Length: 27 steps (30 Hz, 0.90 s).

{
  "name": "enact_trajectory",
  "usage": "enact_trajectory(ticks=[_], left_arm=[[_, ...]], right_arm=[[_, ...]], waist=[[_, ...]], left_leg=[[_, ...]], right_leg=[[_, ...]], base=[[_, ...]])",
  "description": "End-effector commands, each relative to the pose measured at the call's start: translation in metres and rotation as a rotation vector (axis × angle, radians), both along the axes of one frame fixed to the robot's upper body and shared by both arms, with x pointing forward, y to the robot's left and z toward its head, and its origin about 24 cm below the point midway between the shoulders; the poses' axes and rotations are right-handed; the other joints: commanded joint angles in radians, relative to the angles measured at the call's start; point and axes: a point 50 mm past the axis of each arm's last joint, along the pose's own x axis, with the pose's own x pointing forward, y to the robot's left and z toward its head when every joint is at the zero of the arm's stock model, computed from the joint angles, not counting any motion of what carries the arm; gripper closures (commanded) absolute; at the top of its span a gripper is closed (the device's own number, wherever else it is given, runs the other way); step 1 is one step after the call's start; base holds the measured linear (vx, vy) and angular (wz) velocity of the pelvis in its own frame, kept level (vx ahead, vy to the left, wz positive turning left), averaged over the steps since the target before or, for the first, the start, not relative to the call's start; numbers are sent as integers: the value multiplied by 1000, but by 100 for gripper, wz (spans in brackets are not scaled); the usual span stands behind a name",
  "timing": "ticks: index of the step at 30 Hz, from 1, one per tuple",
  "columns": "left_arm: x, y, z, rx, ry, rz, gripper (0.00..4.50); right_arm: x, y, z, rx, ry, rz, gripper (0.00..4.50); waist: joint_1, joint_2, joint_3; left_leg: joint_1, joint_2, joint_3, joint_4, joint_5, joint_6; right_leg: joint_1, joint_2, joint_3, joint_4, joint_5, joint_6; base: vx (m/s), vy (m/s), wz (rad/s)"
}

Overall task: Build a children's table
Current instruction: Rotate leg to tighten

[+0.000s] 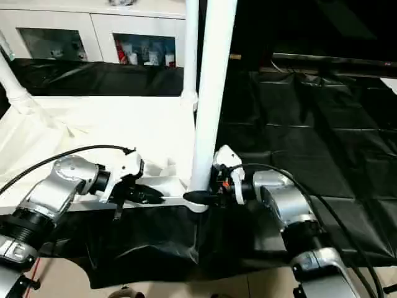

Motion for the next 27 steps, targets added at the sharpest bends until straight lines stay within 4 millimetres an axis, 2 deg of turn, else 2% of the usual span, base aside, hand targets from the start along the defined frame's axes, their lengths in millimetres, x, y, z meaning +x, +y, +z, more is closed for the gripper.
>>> enact_trajectory(ticks=[1, 4, 6, 8, 9, 10, 12, 13, 15, 18, 19, 21, 22, 26, 27], left_arm=[[6, -14, 5, -45, -43, 30, 450], [17, -21, 7, -64, -86, 131, 450], [21, -28, 9, -86, -106, 174, 450], [26, -34, 11, -103, -123, 212, 450], [28, -37, 12, -108, -130, 231, 450], [29, -39, 12, -110, -132, 242, 450], [32, -47, 13, -120, -145, 275, 450], [33, -48, 13, -123, -146, 282, 450], [33, -55, 13, -142, -143, 283, 450], [30, -61, 12, -146, -128, 246, 450], [28, -61, 12, -136, -123, 226, 450], [27, -58, 11, -128, -119, 218, 450], [27, -53, 11, -117, -113, 208, 450], [25, -45, 9, -93, -99, 191, 450], [25, -45, 9, -93, -99, 191, 450]], right_arm=[[-4, 16, -4, 42, 10, 16, 187], [5, 29, -12, 58, -20, -155, 189], [13, 36, -17, 53, -20, -287, 190], [18, 44, -18, 71, -16, -375, 191], [20, 47, -18, 79, -16, -415, 191], [22, 50, -18, 88, -7, -442, 191], [28, 59, -19, 84, 13, -544, 191], [29, 61, -19, 79, 12, -562, 191], [32, 70, -19, 32, -20, -600, 191], [30, 81, -15, 40, -72, -527, 191], [29, 83, -12, 68, -67, -489, 156], [29, 80, -8, 105, -52, -470, 156], [30, 75, -6, 114, -61, -452, 132], [29, 64, -2, 96, -90, -377, 110], [29, 64, -2, 96, -90, -377, 90]], waist=[[-3, -5, -68], [-13, -7, -63], [-22, -5, -62], [-29, -6, -62], [-33, -5, -61], [-35, -6, -62], [-41, -5, -61], [-45, 0, -62], [-49, -2, -62], [-49, -1, -63], [-48, -3, -65], [-46, -2, -67], [-46, -2, -67], [-43, -1, -72], [-43, -1, -72]], left_leg=[[16, 32, -15, -69, -275, 17], [17, 27, -20, -71, -315, 1], [25, 24, -24, -70, -344, -9], [20, 25, -28, -72, -348, -11], [25, 23, -26, -71, -356, -11], [28, 23, -28, -70, -368, -11], [26, 22, -27, -71, -368, -10], [27, 21, -29, -71, -373, -12], [26, 22, -29, -71, -377, -14], [24, 22, -26, -71, -372, -5], [19, 22, -25, -73, -350, 5], [18, 25, -24, -74, -332, 10], [16, 25, -23, -74, -323, 12], [17, 27, -19, -72, -295, 20], [17, 27, -19, -72, -295, 20]], right_leg=[[46, -63, 51, -68, -388, -169], [44, -66, 47, -81, -486, -137], [38, -67, 42, -91, -555, -115], [43, -68, 39, -94, -580, -94], [35, -67, 40, -99, -589, -90], [35, -67, 37, -101, -594, -89], [33, -65, 39, -100, -586, -91], [35, -65, 37, -100, -586, -91], [33, -65, 37, -100, -579, -94], [34, -66, 41, -98, -553, -100], [39, -64, 44, -92, -514, -109], [40, -63, 48, -85, -471, -126], [43, -62, 48, -81, -443, -136], [48, -60, 51, -69, -348, -174], [48, -60, 51, -69, -348, -174]], base=[[0, 0, 0], [0, 0, 0], [0, 0, 0], [0, 0, 0], [0, 0, 0], [0, 0, 0], [0, 0, 0], [0, 0, 0], [0, 0, 0], [0, 0, 0], [0, 0, 0], [0, 0, 0], [0, 0, 0], [0, 0, 0], [0, 0, 0]])
